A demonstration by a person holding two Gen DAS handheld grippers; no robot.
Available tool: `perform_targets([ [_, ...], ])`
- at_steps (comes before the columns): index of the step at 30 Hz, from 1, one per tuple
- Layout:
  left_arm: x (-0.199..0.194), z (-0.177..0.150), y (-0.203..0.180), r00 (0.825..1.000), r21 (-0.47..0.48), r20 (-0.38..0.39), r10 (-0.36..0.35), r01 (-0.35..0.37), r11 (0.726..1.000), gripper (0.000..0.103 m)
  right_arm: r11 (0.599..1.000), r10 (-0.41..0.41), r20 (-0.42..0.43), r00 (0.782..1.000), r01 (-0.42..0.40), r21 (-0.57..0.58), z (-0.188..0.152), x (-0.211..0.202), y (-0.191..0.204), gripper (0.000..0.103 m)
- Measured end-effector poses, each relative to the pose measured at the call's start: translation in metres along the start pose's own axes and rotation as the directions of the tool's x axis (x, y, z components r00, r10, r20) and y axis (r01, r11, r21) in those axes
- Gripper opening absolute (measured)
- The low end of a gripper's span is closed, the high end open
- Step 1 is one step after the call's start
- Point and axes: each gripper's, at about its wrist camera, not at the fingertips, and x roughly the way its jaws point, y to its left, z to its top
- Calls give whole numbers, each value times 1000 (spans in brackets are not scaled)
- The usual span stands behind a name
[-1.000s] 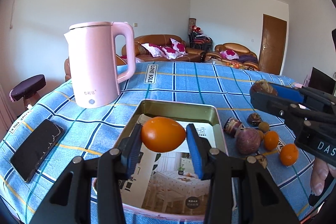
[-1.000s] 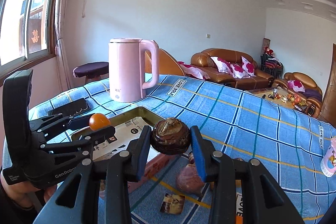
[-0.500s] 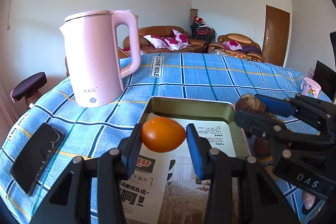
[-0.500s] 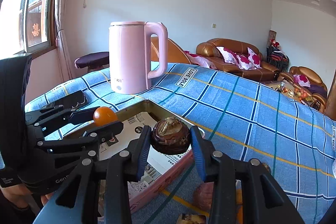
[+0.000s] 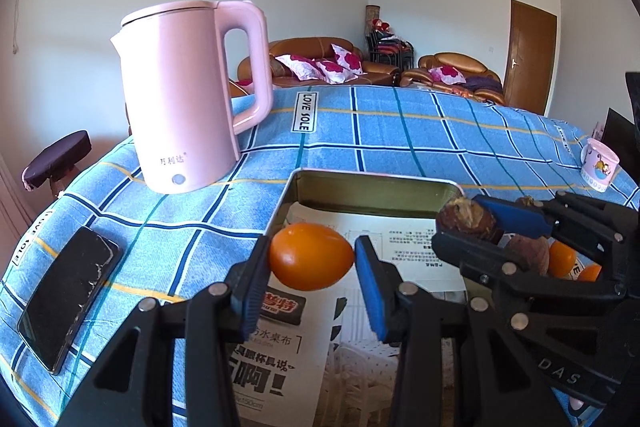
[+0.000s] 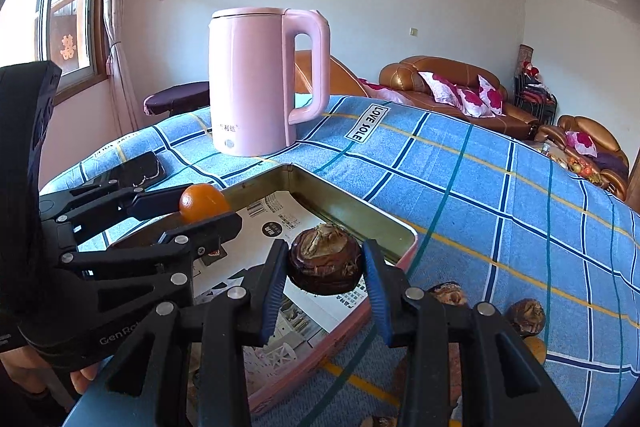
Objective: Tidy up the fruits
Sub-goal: 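Lower the orange into the tin box and open the left gripper while the right releases the mangosteen there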
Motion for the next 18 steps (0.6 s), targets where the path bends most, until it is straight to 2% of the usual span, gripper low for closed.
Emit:
perform_targets([
  [18, 12, 1, 4, 998, -11, -60, 6, -7, 1000, 44, 1000, -2, -45, 999, 1, -12, -3, 15, 5, 40],
])
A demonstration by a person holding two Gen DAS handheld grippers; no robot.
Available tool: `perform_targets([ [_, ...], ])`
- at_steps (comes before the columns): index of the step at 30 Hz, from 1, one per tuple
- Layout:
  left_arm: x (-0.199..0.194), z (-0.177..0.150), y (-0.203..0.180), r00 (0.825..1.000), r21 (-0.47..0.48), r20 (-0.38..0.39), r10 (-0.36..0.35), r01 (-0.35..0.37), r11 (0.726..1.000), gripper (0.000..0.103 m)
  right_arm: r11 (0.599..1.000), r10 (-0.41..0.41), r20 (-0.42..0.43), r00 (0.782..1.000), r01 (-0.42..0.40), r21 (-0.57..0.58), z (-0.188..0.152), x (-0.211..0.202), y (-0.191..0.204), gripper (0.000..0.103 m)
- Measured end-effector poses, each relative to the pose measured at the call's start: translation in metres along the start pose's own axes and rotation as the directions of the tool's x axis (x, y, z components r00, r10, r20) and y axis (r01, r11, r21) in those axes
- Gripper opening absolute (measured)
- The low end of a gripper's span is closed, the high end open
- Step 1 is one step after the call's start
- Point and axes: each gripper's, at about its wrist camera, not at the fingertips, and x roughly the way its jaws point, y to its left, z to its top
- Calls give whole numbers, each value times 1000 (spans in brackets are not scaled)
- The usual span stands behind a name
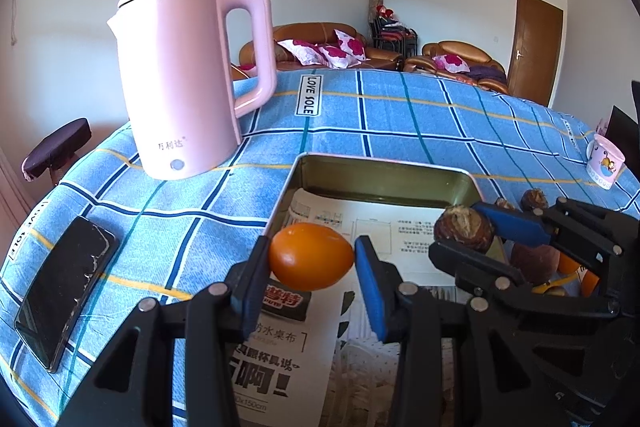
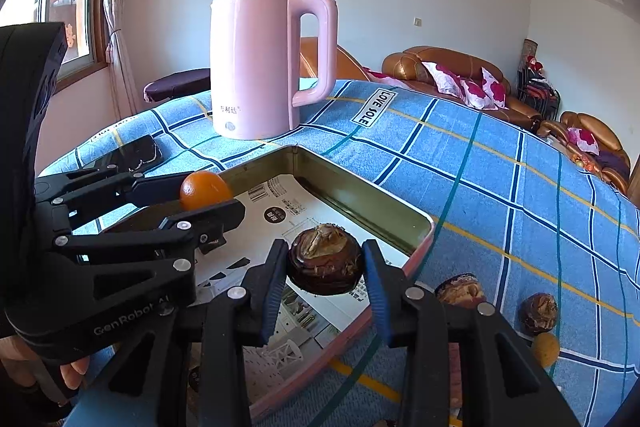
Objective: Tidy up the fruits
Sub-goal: 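Lower the orange into the tin box and open the left gripper while the right releases the mangosteen there, then move both grippers back toward the remaining fruits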
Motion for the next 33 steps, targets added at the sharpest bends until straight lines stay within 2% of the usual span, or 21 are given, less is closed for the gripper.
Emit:
perform_targets([
  [14, -1, -1, 0, 1000, -14, -11, 8, -8, 1000, 44, 1000, 5, -20, 1000, -5, 8, 0, 4, -3, 40],
  [16, -6, -4, 2, 1000, -35, -2, 8, -8, 999, 44, 1000, -8, -9, 1000, 8, 10, -1, 1, -3, 44],
  [18, -13, -6, 2, 1000, -46, 17, 15, -15, 999, 46, 999, -35, 9, 999, 35, 10, -2, -4, -3, 54],
  [20, -22, -7, 2, 999, -54, 38, 25, -23, 998, 59, 999, -45, 18, 999, 45, 25, -3, -9, -7, 62],
  [21, -27, -8, 2, 998, -62, 50, 27, -24, 998, 64, 999, -37, 22, 999, 36, 36, -3, -13, -9, 63],
  [26, -56, -9, -6, 991, -78, 132, -5, 15, 997, 97, 998, -27, 68, 997, 23, 61, -8, -48, -22, 67],
  [29, -72, -11, -23, 984, -54, 175, -46, 56, 997, 99, 997, -60, 93, 994, 55, 61, -19, -77, -34, 70],
  [33, -81, -16, -56, 978, -3, 188, -93, 96, 995, 99, 984, -166, 88, 982, 159, 75, -45, -107, -58, 70],
])
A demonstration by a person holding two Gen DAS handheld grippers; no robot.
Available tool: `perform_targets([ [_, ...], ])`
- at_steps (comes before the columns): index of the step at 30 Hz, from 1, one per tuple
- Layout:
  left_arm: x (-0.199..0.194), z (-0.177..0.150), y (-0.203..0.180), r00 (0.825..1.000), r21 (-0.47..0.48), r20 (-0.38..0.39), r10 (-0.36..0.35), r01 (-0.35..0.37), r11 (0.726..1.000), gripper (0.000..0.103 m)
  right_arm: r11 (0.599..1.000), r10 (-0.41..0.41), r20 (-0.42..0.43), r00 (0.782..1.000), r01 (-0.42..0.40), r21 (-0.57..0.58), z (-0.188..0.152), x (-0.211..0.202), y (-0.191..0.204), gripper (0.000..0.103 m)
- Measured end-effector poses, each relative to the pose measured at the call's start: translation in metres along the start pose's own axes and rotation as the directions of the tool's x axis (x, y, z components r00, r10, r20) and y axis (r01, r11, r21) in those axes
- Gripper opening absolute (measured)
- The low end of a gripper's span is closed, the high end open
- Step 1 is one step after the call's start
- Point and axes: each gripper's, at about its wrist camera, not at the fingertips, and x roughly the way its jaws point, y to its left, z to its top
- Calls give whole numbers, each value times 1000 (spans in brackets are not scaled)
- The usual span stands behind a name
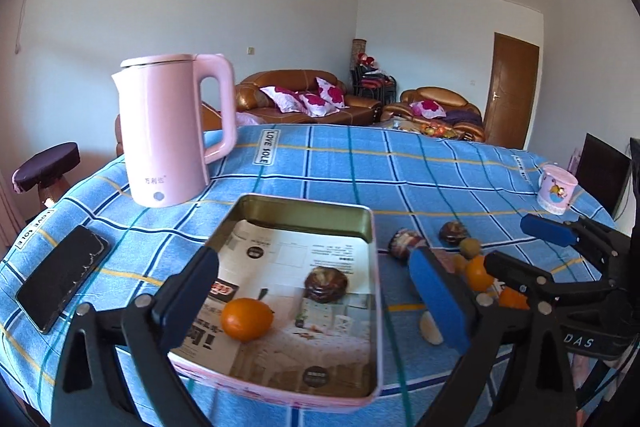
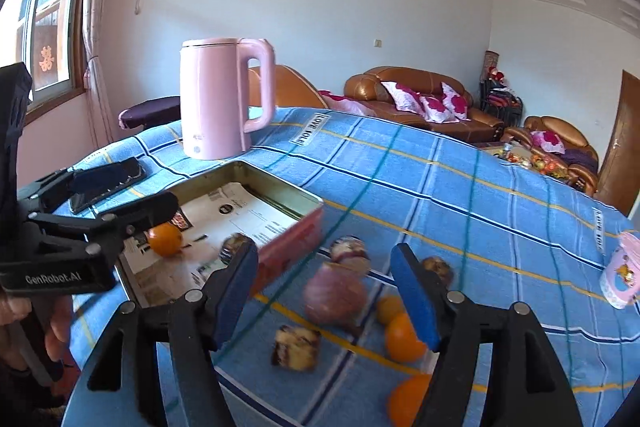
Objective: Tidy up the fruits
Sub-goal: 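Move both grippers back toward the remaining fruits, then grasp the large orange with the right gripper while the left grasps the brown-and-white jar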
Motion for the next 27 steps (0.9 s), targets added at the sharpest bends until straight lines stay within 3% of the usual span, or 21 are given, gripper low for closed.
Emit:
perform_targets([
  [5, 6, -14, -48, 998, 88, -36, -56, 59, 994, 98, 995, -79, -65, 995, 83, 59, -32, -11, -37, 71],
  [10, 17, -29, -84, 992, 180, -102, -79, 96, 979, 89, 990, -59, -111, 992, 72, 120, -50, -4, -55, 71],
  [12, 23, -33, -89, 988, 180, -128, -87, 109, 978, 88, 989, -26, -117, 993, 42, 145, -52, 0, -58, 71],
  [17, 34, -38, -91, 976, 161, -190, -106, 138, 977, 69, 989, -21, -142, 990, 41, 142, -59, 6, -56, 70],
  [21, 44, -43, -98, 963, 175, -243, -116, 162, 971, 67, 988, -17, -155, 988, 41, 151, -61, 6, -59, 67],
  [27, 46, -42, -98, 960, 175, -257, -111, 159, 972, 66, 986, 29, -172, 985, 0, 169, -63, 9, -64, 59],
])
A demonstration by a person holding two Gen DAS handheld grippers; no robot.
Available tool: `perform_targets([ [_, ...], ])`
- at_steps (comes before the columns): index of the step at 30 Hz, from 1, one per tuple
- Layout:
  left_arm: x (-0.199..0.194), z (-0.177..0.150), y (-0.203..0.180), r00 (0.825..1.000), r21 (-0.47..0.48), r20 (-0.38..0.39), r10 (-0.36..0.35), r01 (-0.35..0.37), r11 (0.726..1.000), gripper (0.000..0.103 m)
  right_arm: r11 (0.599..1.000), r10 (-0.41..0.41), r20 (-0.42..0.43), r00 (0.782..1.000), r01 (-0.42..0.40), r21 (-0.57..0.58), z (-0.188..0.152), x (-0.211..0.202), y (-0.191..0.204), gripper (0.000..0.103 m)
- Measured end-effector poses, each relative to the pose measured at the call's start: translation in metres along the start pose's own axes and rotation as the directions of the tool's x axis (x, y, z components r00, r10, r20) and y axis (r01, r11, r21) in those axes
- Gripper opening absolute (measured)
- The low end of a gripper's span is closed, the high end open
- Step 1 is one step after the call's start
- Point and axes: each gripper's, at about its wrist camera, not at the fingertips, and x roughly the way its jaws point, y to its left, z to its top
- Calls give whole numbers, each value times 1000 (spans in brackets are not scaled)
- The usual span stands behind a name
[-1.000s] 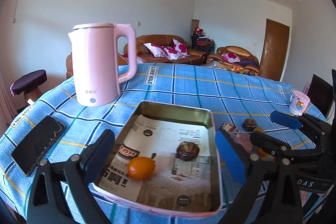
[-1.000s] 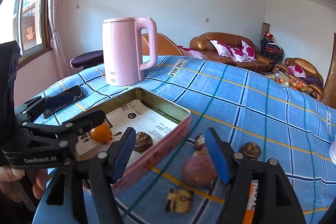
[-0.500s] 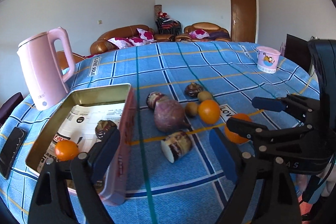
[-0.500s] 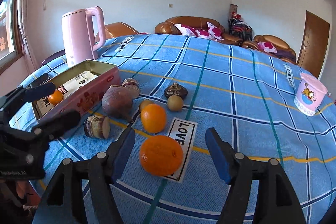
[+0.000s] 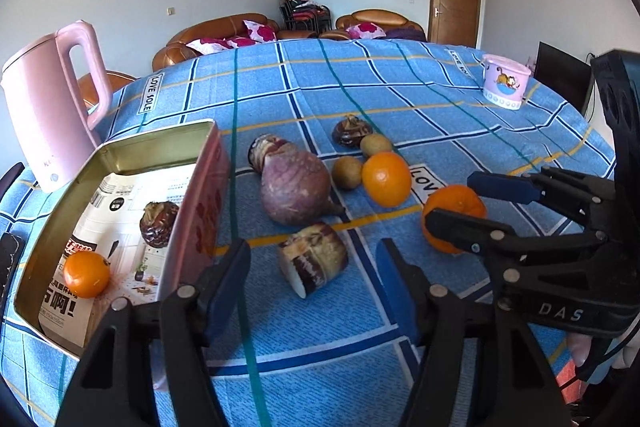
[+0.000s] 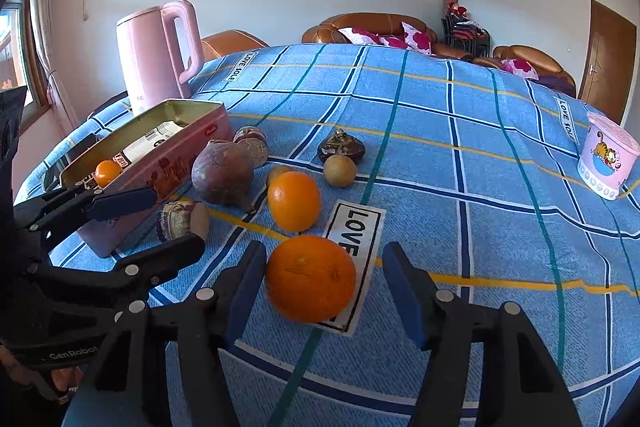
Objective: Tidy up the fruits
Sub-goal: 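Grasp the large orange with the right gripper while the left grasps the brown-and-white jar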
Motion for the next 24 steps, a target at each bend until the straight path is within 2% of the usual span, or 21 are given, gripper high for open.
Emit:
perform_targets([
  [2, 0, 0, -1, 1000, 4, 0, 0, 0, 1000, 66, 1000, 25, 2, 1000, -25, 11, 0, -1, -2, 58],
  [3, 0, 0, -2, 1000, 11, 1, 5, -5, 1000, 66, 999, 42, 5, 999, -42, 12, -1, -2, -3, 53],
  [6, 1, 0, -5, 1000, 35, 2, 20, -20, 999, 60, 997, 73, -15, 997, -73, 1, -2, 0, -1, 50],
  [10, 2, 1, -8, 999, 54, -1, 35, -35, 998, 59, 997, 74, -41, 996, -74, -1, -1, 5, -1, 50],
  [13, 4, 1, -9, 999, 64, -2, 53, -52, 997, 47, 998, 62, -18, 998, -62, 2, -2, 1, -1, 48],
  [16, 4, 1, -7, 998, 75, -7, 64, -63, 995, 45, 998, 52, 19, 998, -52, 40, -2, -4, -8, 48],
  [18, 5, 0, -7, 999, 70, -12, 49, -48, 996, 41, 996, 62, 22, 998, -63, 57, -2, -5, -11, 48],
  [24, 3, -2, -25, 1000, 116, -1, 25, -25, 993, 41, 996, 58, 43, 997, -60, 62, -2, -7, -12, 48],
])
